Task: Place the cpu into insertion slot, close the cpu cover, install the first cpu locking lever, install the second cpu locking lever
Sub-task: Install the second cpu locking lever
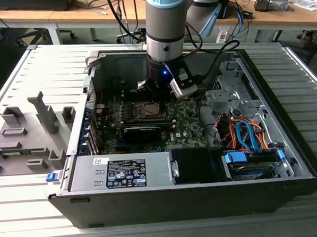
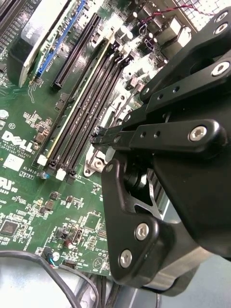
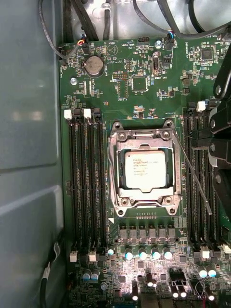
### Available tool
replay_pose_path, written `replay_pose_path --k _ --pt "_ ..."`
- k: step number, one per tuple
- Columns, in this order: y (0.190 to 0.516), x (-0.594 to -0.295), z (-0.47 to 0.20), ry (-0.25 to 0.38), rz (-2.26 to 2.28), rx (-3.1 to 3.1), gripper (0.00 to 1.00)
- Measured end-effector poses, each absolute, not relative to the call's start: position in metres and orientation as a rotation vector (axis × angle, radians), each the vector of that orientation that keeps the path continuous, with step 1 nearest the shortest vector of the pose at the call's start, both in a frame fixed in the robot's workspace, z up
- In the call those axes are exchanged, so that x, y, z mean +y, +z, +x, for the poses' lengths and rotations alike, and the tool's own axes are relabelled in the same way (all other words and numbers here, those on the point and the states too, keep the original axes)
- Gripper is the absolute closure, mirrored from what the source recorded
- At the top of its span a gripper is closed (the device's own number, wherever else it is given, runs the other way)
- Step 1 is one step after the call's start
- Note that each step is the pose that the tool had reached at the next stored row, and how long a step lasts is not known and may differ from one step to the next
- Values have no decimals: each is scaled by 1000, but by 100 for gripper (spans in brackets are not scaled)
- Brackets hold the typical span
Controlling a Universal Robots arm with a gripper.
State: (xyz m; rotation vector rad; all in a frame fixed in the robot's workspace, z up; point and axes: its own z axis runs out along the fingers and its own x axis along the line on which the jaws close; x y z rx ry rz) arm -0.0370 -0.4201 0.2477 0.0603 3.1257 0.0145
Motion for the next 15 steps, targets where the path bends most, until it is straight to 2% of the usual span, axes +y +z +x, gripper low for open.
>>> replay_pose_path --k 15 --pt "248 -424 -37 15 60 3126 89"
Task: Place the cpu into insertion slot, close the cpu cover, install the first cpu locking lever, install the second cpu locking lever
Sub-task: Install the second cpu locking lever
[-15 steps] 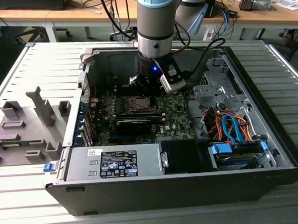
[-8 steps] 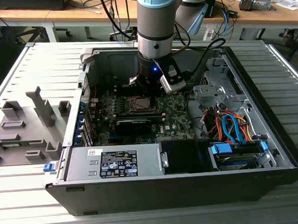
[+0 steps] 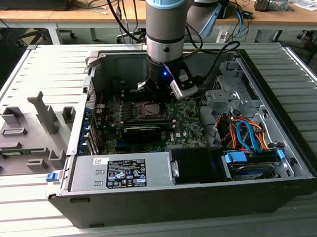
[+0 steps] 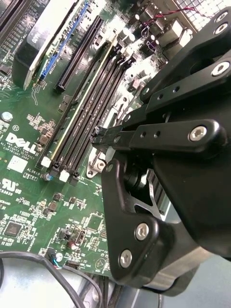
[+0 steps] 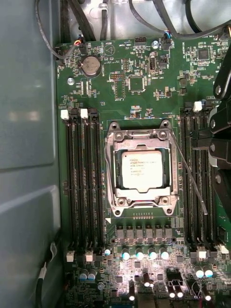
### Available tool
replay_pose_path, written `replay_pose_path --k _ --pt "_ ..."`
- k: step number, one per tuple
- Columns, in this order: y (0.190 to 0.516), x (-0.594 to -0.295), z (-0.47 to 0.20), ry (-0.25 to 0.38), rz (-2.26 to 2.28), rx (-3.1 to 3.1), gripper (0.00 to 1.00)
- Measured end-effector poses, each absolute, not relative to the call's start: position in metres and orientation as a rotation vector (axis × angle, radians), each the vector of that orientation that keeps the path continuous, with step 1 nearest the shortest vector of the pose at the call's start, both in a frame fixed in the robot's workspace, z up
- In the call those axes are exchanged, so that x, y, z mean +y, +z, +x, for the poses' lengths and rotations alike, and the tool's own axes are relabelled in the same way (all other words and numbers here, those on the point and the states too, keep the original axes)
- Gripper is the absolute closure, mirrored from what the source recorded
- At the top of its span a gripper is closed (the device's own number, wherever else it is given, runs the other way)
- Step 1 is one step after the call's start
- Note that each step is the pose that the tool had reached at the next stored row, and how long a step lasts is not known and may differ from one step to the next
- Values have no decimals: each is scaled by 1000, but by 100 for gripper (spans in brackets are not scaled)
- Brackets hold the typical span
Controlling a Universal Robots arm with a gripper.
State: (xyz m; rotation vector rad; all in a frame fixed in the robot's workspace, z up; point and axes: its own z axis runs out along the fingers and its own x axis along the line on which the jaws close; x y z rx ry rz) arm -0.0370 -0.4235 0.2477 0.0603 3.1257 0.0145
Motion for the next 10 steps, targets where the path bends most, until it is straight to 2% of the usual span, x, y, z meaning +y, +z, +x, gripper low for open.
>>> replay_pose_path --k 10 --pt "248 -426 -37 14 60 3126 89"
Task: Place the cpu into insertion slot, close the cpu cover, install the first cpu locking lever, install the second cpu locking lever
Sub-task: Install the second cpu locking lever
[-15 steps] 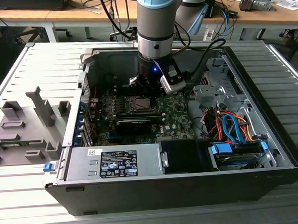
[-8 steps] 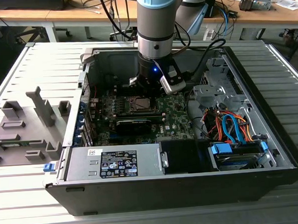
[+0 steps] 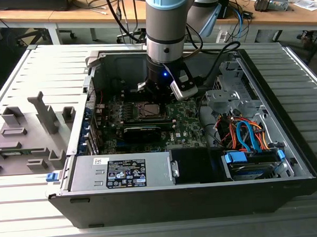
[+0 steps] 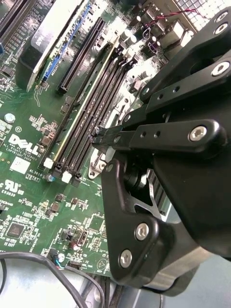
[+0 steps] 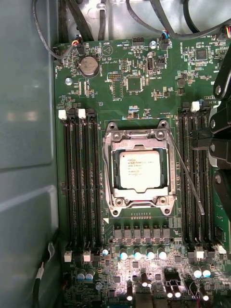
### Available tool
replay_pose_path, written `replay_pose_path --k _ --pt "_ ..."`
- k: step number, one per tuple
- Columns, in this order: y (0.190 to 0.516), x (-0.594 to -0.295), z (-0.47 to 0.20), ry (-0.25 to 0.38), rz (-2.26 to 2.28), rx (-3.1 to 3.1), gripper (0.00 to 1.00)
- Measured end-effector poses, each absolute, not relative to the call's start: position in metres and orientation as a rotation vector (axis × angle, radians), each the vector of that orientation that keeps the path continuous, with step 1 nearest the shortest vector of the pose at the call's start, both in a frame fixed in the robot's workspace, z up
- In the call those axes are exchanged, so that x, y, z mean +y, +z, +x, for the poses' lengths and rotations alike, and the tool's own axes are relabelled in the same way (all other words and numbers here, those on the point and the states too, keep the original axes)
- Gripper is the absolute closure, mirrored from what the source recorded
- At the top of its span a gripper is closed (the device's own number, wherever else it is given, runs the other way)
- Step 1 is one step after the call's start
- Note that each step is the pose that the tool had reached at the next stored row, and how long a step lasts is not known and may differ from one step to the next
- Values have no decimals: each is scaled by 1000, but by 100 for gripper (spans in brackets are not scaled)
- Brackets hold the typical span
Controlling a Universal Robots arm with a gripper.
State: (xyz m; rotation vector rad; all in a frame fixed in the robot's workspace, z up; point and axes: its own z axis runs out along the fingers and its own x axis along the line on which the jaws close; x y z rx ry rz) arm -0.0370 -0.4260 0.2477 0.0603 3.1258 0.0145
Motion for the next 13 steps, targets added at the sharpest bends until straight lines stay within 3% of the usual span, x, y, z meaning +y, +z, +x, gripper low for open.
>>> replay_pose_path --k 13 --pt "248 -429 -37 14 60 3126 89"
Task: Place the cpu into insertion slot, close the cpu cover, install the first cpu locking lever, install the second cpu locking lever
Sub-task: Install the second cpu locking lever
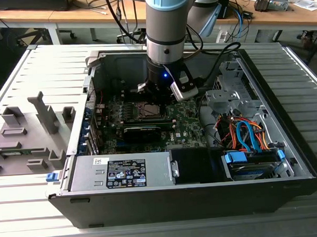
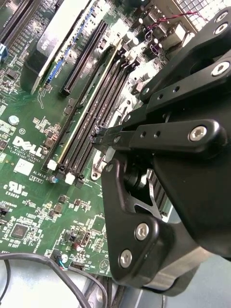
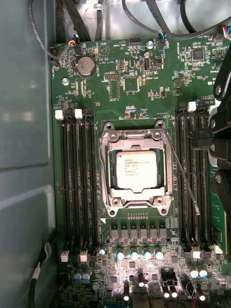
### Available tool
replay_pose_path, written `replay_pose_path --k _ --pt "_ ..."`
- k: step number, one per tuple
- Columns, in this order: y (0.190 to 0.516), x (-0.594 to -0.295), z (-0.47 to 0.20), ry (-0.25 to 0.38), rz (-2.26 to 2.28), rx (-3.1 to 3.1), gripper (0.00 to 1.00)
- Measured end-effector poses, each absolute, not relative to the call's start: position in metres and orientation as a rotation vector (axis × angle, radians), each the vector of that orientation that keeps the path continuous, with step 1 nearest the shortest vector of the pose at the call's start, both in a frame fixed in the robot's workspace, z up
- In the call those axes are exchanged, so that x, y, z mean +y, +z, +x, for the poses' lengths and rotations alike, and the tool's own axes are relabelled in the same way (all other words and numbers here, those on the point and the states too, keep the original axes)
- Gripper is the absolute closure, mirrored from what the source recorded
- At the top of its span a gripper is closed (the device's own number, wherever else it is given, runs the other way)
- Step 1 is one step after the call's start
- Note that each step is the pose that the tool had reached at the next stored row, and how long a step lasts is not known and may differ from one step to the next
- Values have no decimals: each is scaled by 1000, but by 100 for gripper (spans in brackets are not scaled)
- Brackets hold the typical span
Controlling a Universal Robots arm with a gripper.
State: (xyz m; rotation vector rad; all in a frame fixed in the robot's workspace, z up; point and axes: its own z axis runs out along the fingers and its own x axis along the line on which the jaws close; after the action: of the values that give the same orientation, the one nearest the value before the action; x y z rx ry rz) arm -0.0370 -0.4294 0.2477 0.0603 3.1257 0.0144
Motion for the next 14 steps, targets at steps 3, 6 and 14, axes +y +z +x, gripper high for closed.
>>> replay_pose_path --k 3,6,14 --pt "248 -430 -37 14 60 3126 89" --pt "248 -431 -37 15 60 3126 89" --pt "248 -433 -37 15 60 3126 89"
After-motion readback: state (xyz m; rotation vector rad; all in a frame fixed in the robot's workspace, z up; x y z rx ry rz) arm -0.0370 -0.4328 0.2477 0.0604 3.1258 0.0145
